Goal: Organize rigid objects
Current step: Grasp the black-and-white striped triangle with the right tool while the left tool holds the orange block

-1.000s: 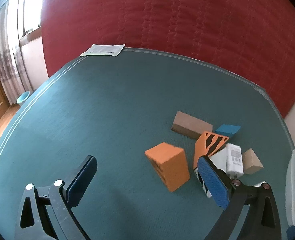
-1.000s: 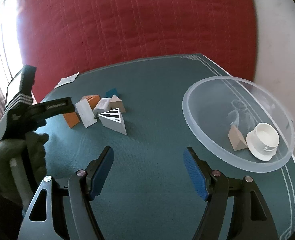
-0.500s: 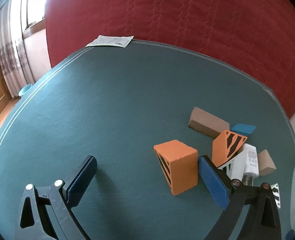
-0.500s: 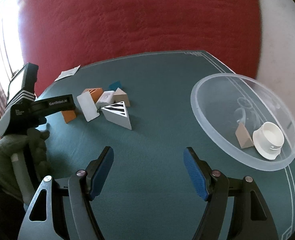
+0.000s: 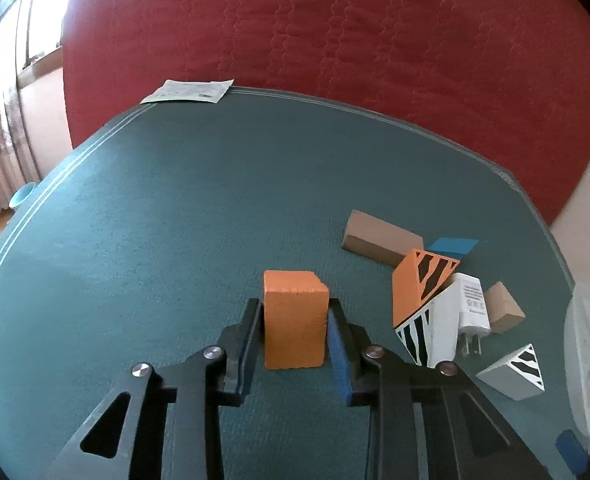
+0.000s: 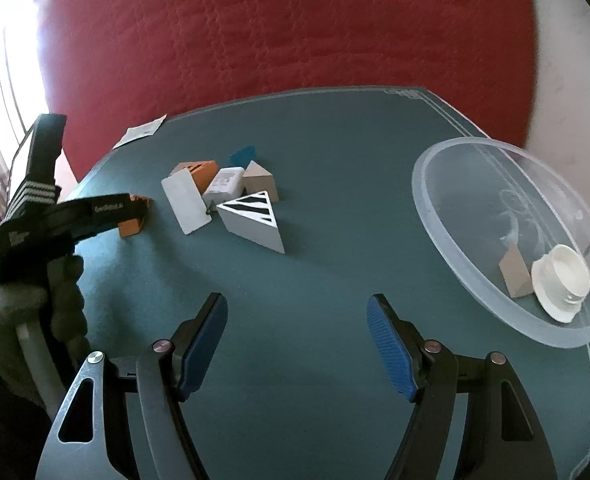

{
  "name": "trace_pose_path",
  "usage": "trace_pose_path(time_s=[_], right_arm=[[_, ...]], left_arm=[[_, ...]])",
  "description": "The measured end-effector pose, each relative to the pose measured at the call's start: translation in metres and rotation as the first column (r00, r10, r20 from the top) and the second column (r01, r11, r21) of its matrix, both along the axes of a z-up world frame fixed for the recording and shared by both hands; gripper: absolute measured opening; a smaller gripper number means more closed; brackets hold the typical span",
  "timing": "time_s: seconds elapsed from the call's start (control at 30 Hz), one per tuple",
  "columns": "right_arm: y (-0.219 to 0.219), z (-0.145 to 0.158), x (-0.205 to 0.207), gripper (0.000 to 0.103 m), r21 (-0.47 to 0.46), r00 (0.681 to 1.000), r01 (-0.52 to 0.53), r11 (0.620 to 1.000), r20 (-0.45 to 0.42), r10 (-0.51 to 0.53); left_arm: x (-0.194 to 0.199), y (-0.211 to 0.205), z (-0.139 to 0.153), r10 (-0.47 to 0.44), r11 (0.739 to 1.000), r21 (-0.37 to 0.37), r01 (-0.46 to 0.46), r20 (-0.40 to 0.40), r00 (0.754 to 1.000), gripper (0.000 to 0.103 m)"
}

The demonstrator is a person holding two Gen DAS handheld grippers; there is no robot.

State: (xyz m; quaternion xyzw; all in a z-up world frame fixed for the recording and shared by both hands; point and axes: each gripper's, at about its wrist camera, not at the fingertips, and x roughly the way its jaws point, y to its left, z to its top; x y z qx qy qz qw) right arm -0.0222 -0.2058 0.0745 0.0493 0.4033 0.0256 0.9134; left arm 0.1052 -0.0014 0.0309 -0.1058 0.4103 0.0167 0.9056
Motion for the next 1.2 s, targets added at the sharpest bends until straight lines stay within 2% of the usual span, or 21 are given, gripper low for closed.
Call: trace_pose_path(time_s=[0.4,0.7,1.03,1.13,1.2], right_arm=[[0.018,0.001,0.043,0.073,0.000,1.000,-0.026,1.000,-0.012,0.026],[0.040,-0.010,0.079,0.073,-0.015,0.999,-0.026,1.000,-0.036,0.026],[0.056,-0.022,0.095,0.073,-0.048,0.999,0.013,0.999,-0.051,-0.015],[0.057,-0.022,0.096,0.064,-0.067,0.999,0.024,0.997,-0.046,-0.027],[0.058,-0.021,0.097,0.054,-0.078,0.999,0.026,0.997,-0.043,-0.030]], left_arm=[[-0.015,0.001,0.012,0.002,1.000,-0.009,-0.002,0.047,0.999,0.033],[-0.016,0.004,0.014,0.020,1.000,-0.014,-0.019,0.049,0.999,0.033],[-0.015,0.006,0.014,0.017,1.000,-0.026,-0.016,0.041,0.999,0.033],[-0.015,0.007,0.013,0.017,1.000,-0.026,-0.016,0.040,0.999,0.033],[-0.016,0.007,0.014,0.016,1.000,-0.026,-0.015,0.041,0.999,0.033]])
